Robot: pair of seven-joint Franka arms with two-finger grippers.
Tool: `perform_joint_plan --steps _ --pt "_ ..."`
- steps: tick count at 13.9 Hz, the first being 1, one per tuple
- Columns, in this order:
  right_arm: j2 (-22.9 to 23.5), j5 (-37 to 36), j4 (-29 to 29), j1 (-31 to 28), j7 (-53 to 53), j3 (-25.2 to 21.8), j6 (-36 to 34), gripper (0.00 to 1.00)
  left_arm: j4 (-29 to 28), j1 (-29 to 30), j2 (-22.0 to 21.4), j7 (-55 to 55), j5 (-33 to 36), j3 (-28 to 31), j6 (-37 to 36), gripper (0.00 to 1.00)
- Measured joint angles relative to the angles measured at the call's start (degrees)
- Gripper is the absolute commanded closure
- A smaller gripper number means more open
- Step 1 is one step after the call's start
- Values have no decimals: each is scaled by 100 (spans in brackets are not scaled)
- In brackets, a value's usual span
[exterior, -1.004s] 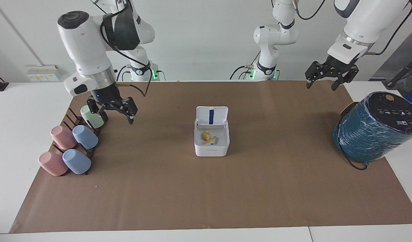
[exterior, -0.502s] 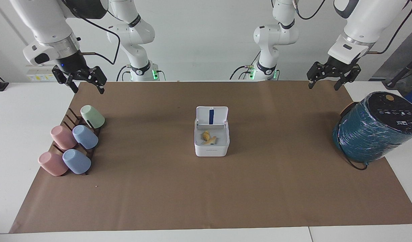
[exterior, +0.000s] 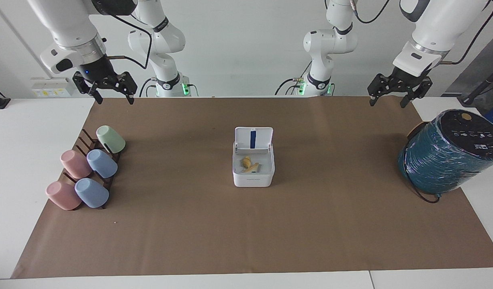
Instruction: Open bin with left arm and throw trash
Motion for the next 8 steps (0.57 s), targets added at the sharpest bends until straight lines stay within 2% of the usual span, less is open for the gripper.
perform_joint_plan --steps 8 --pt "-10 -130 0 10 0 36 -25 0 0 41 0 0 0 0 0 0"
